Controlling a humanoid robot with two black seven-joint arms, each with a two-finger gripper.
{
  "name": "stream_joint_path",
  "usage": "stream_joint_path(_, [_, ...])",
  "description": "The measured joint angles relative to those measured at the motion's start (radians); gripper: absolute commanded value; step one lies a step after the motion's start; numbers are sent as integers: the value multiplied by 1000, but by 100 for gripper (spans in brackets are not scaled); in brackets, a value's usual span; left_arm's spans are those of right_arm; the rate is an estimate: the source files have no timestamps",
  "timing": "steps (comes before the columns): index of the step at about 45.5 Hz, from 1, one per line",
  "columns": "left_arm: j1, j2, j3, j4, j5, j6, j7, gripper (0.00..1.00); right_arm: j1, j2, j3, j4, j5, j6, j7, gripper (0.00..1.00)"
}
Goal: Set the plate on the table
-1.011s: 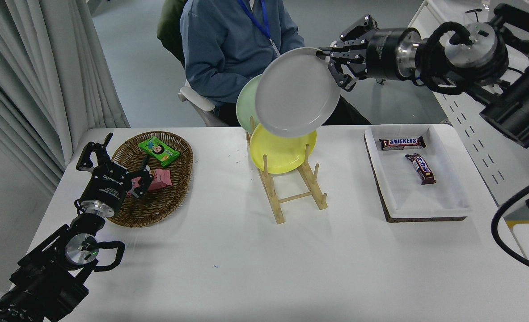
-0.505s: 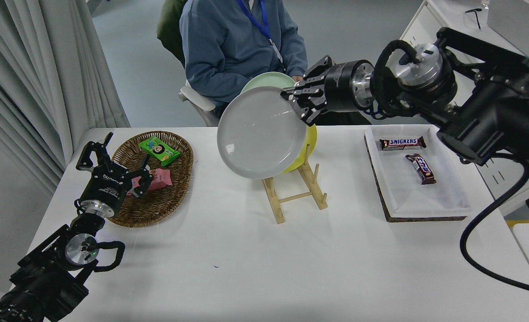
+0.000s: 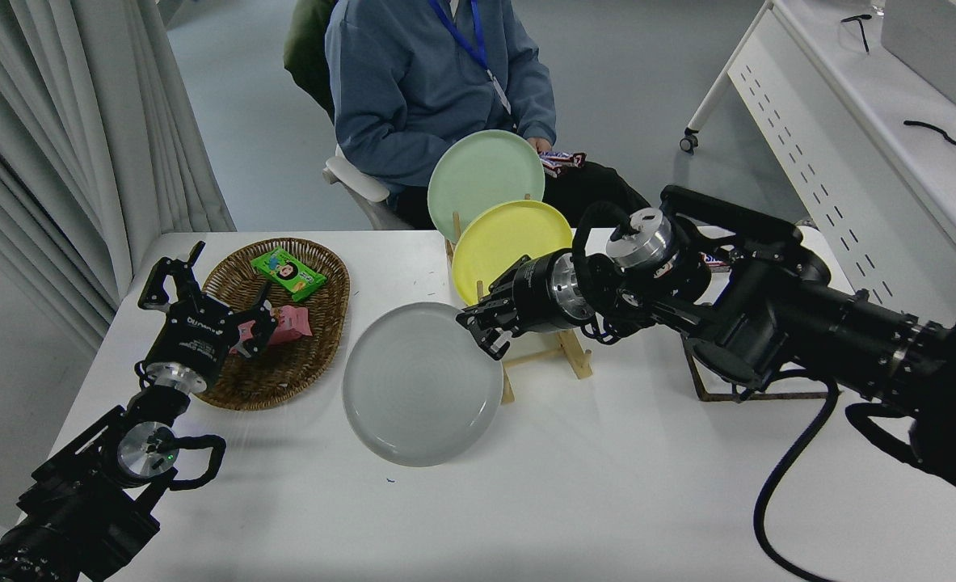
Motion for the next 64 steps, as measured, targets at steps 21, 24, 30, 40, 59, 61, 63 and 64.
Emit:
stream_joint_path(21, [0, 0, 0, 0, 0, 0, 0, 100, -89, 61, 47, -125, 120, -99, 98, 0])
stream_joint_path(24, [0, 0, 0, 0, 0, 0, 0, 100, -104, 63, 57, -137, 124, -108, 107, 0])
stream_joint_path(30, [0, 0, 0, 0, 0, 0, 0, 100, -128, 65, 67, -151, 128, -114, 116, 0])
stream_joint_path(40, [0, 0, 0, 0, 0, 0, 0, 100, -162, 67, 75, -161, 134, -119, 123, 0])
stream_joint_path(59, [0, 0, 0, 0, 0, 0, 0, 100, -211, 68, 73, -166, 136, -123, 125, 0])
stream_joint_path(61, [0, 0, 0, 0, 0, 0, 0, 100, -216, 68, 73, -166, 136, -124, 125, 0])
stream_joint_path(63, [0, 0, 0, 0, 0, 0, 0, 100, -220, 68, 73, -166, 136, -125, 125, 0])
stream_joint_path(64, [0, 0, 0, 0, 0, 0, 0, 100, -222, 68, 72, -166, 136, -125, 125, 0])
